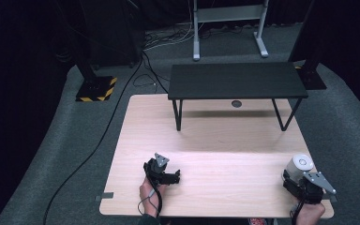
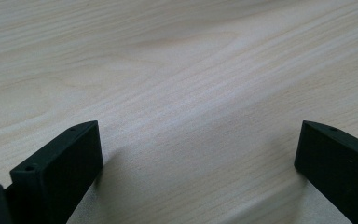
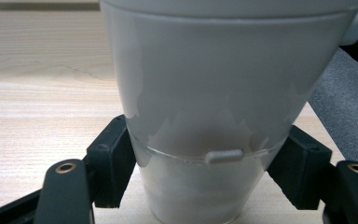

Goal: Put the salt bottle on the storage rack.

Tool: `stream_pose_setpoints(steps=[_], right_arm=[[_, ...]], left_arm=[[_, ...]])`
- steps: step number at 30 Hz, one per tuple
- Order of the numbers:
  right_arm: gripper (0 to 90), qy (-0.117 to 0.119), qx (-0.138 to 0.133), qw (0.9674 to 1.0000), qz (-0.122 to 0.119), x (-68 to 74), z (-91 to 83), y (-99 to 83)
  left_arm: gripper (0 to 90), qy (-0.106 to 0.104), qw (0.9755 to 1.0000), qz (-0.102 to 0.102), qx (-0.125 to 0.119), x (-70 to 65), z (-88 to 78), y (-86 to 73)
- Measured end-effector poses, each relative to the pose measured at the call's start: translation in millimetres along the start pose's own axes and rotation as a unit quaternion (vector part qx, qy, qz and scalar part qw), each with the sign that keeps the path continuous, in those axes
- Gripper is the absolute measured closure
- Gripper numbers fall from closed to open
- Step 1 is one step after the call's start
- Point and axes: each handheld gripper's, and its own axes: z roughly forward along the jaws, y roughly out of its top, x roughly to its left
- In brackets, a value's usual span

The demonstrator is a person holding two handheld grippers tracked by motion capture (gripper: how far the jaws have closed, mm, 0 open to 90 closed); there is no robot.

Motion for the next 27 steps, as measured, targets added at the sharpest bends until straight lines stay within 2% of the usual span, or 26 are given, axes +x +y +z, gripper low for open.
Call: stream_pose_setpoints(steps=[7,19,27], right_arm=[[29.1,0.005,-0.003,1.0000,-0.004,1.1,-4.9,5.4],[29.0,0.017,-0.011,0.9998,-0.007,-2.6,-13.4,25.0],[29.0,0.026,-0.022,0.9994,-0.010,-4.8,-16.2,44.7]], left_arm=[[0.2,0.000,1.0000,0.000,0.000,0.2,0.0,0.1],[0.2,-0.001,1.0000,-0.001,0.000,0.4,0.1,0.1],[0.2,-0.001,1.0000,-0.001,0.000,0.5,0.1,0.1]])
